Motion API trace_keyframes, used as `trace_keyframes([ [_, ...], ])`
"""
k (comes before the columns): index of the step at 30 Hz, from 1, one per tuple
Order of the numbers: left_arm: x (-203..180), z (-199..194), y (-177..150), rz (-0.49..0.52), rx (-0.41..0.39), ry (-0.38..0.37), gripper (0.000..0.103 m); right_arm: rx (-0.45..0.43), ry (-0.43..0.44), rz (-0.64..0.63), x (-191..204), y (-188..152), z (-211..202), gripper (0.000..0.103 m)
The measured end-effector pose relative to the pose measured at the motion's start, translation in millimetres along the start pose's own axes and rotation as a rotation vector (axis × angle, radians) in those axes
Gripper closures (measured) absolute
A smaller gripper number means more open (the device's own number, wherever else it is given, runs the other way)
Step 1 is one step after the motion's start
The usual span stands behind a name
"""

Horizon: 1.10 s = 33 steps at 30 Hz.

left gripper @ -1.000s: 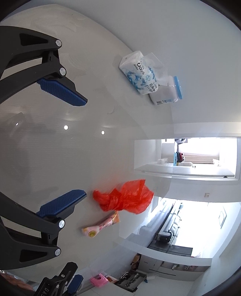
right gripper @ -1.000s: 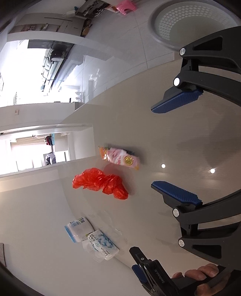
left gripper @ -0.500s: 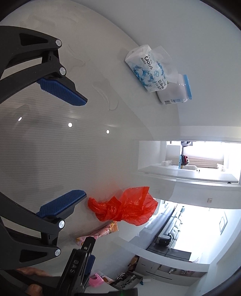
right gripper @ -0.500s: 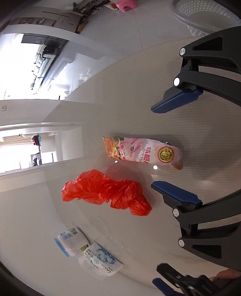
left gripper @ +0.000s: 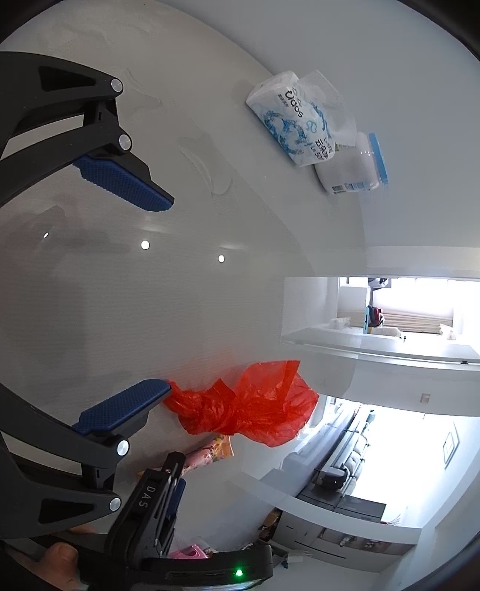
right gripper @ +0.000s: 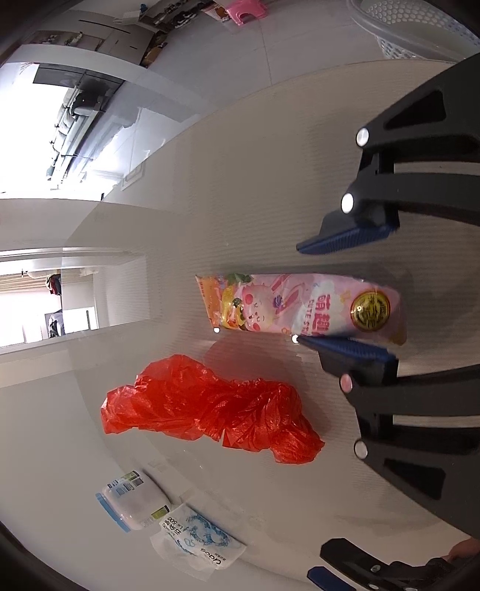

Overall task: Collect trash
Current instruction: 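Grasp the pink snack packet with the right tool while the left tool grasps the red bag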

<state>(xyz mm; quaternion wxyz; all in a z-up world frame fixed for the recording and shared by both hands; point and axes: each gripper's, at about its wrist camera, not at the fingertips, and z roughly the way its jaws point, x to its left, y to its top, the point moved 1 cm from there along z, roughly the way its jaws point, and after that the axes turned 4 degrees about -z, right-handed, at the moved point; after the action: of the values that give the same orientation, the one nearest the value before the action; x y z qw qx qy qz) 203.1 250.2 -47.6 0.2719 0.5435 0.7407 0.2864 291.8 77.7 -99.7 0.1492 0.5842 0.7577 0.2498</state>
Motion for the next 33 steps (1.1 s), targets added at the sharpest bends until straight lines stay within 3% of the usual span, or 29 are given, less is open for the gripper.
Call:
trace_keyframes([
  [7, -31.5, 12.7, 5.9, 0.027, 0.011, -0.025, 0.013, -0.048, 0.011, 0.009, -14.1, -1.5, -13.3, 0.079],
  [17, -79.1, 48.6, 16.9, 0.039, 0.040, -0.076, 0.012, -0.123, 0.035, 0.132, -64.1, -6.0, -30.9, 0.079],
  [23, -92.5, 82.7, 23.5, 0.019, 0.108, -0.083, 0.013, -0.147, 0.070, 0.164, -78.2, -6.8, -40.3, 0.079],
  [25, -92.2, 88.1, 24.1, 0.012, 0.115, -0.077, 0.021, -0.147, 0.082, 0.178, -83.6, -9.4, -41.9, 0.079],
  [30, -97.5, 91.7, 22.9, 0.040, 0.125, -0.086, 0.064, -0.141, 0.104, 0.192, -87.7, -12.8, -43.2, 0.079],
  [33, -93.5, 85.0, 21.7, 0.035, 0.103, -0.088, 0.068, -0.145, 0.105, 0.184, -87.7, -15.3, -49.4, 0.079],
])
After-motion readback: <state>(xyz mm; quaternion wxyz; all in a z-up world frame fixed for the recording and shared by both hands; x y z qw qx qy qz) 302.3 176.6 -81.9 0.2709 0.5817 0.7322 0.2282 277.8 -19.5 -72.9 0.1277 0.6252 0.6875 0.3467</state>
